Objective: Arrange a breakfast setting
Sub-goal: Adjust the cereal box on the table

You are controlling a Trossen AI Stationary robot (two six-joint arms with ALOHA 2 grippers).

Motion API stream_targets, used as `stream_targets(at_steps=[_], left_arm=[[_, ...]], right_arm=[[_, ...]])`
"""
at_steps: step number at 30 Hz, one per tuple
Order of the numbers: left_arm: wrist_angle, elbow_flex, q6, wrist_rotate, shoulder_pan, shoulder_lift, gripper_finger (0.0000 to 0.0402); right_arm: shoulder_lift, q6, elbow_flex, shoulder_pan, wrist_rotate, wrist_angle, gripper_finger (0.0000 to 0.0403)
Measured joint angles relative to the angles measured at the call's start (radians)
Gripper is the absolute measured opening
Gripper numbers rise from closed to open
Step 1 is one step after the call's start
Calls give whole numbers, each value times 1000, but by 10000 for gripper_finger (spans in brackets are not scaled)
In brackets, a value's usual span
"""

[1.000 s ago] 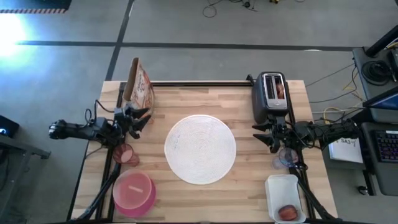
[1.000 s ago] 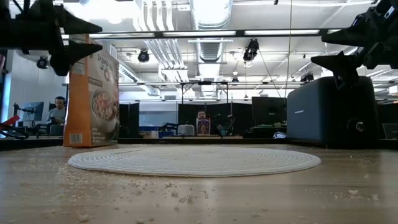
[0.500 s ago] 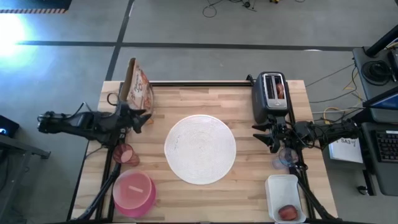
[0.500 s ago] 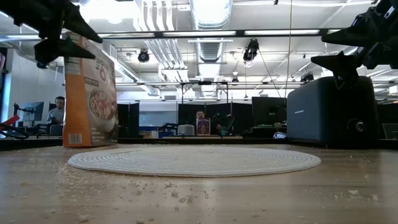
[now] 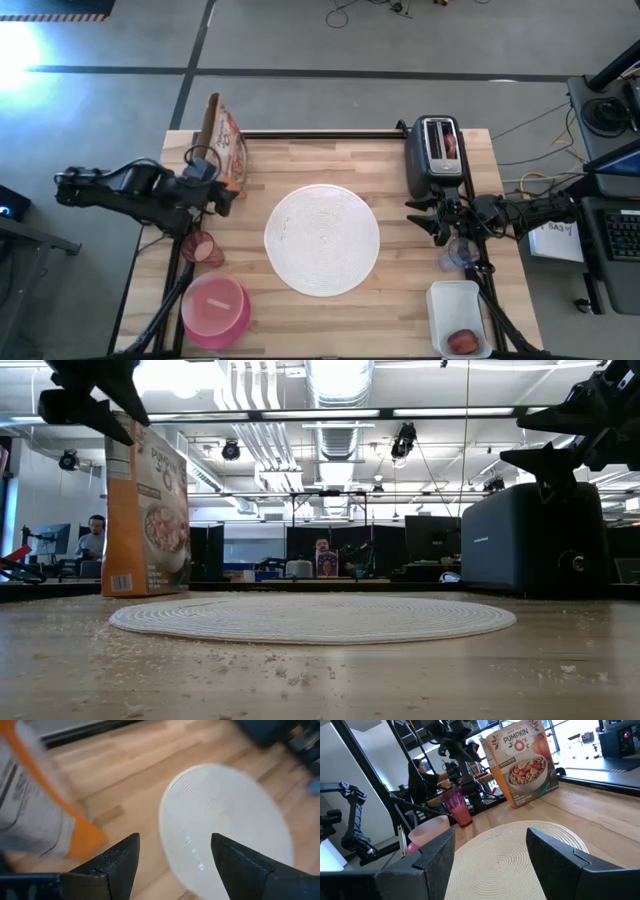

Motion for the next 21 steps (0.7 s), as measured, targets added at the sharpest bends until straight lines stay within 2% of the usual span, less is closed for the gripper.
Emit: stream_targets(at_steps=[8, 17, 21], left_arm=[[-211, 10, -143, 24, 0, 38, 229], [-188, 9, -150, 48, 0, 18, 230], [-207, 9, -145, 54, 0, 9, 244]], right_arm=[[0, 0, 0, 0, 0, 0, 233], [0, 0, 0, 0, 0, 0, 233], [0, 0, 0, 0, 0, 0, 233]])
